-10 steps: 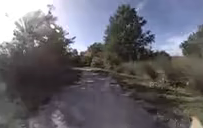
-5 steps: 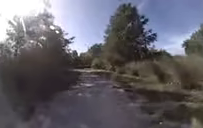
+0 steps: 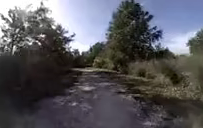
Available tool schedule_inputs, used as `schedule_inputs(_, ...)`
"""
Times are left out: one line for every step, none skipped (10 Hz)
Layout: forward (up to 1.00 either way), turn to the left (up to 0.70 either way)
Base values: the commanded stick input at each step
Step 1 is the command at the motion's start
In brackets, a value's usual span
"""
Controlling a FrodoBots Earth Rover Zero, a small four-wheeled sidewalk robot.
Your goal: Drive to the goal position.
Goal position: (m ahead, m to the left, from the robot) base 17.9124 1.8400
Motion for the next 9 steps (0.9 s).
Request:
schedule_inputs(0.85, 0.0)
schedule_inputs(0.85, 0.0)
schedule_inputs(0.85, 0.0)
schedule_inputs(0.85, 0.0)
schedule_inputs(0.85, 0.0)
schedule_inputs(0.85, 0.0)
schedule_inputs(0.85, 0.0)
schedule_inputs(0.85, 0.0)
schedule_inputs(0.85, 0.0)
